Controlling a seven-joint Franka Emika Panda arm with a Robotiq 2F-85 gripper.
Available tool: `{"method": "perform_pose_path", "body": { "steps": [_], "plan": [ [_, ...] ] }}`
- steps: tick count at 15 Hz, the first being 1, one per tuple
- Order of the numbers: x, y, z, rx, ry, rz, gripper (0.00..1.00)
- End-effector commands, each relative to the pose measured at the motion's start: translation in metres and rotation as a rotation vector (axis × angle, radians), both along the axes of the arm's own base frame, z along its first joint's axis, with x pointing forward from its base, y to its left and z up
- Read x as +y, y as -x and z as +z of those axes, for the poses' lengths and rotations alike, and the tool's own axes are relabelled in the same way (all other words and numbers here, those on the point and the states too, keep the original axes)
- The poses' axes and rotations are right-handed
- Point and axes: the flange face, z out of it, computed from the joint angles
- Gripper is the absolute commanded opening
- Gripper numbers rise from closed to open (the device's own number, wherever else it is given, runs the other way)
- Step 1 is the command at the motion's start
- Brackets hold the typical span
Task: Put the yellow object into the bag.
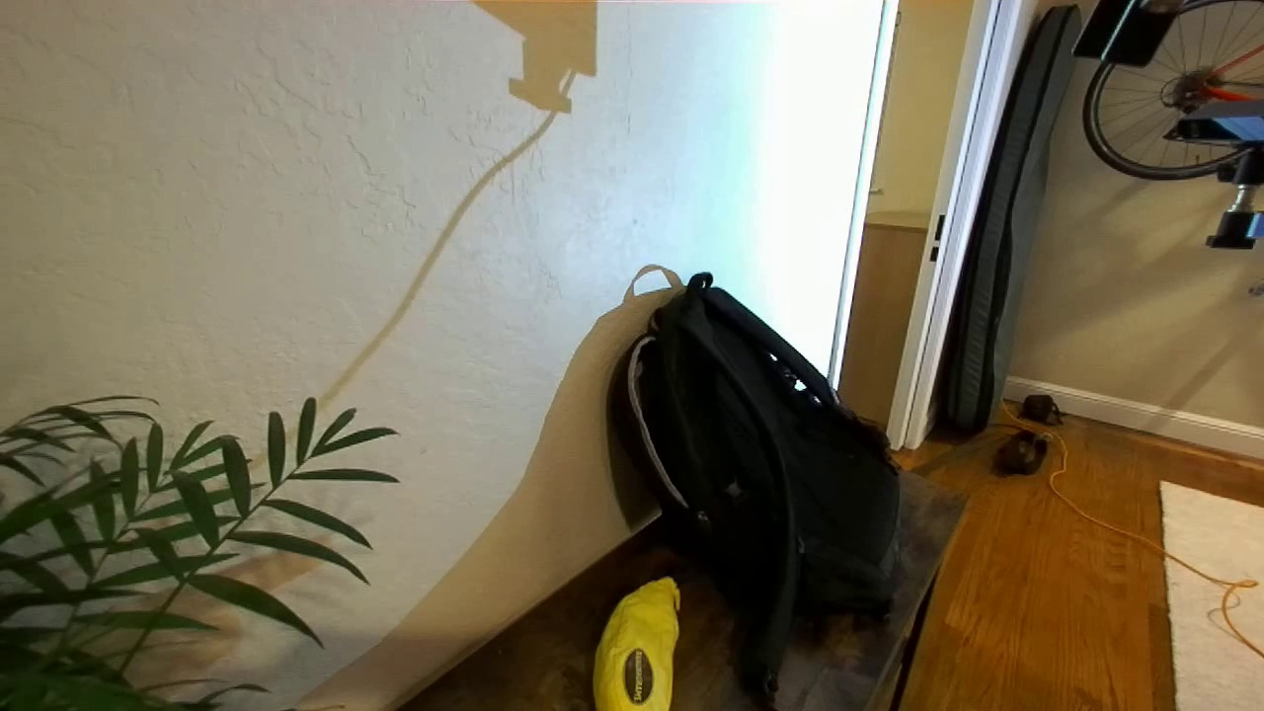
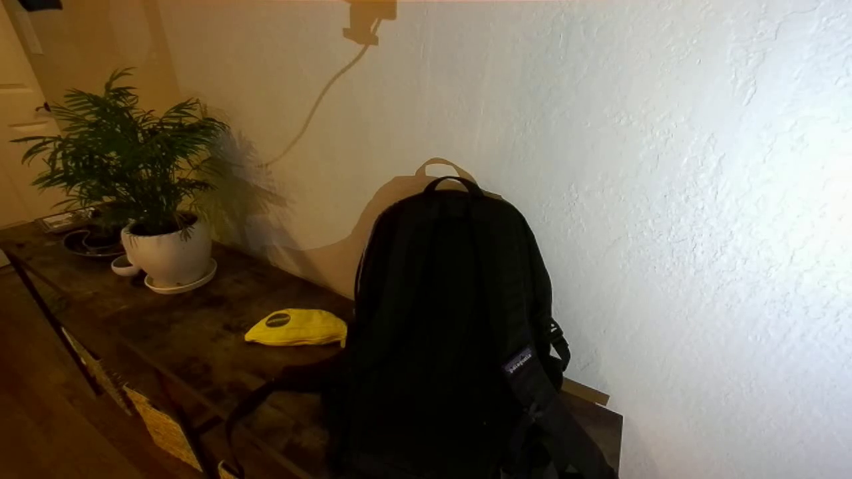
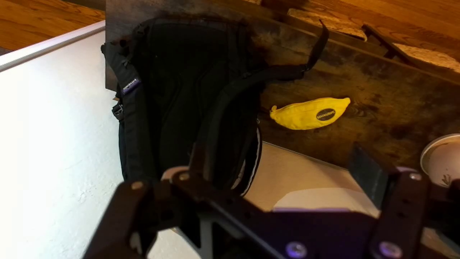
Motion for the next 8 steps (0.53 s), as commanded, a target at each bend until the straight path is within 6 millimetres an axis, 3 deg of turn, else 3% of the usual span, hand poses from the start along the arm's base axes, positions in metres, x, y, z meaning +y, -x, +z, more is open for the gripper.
{"method": "perform_pose_path", "body": {
  "steps": [1,5,8],
  "plan": [
    [0.000,0.000,0.001,0.001,0.000,0.000,1.00],
    [0.000,-0.002,-0.001,-0.006,0.003,-0.007,1.00],
    [0.001,-0.014,-0.015,0.006,0.005,-0.010,1.00]
  ]
}}
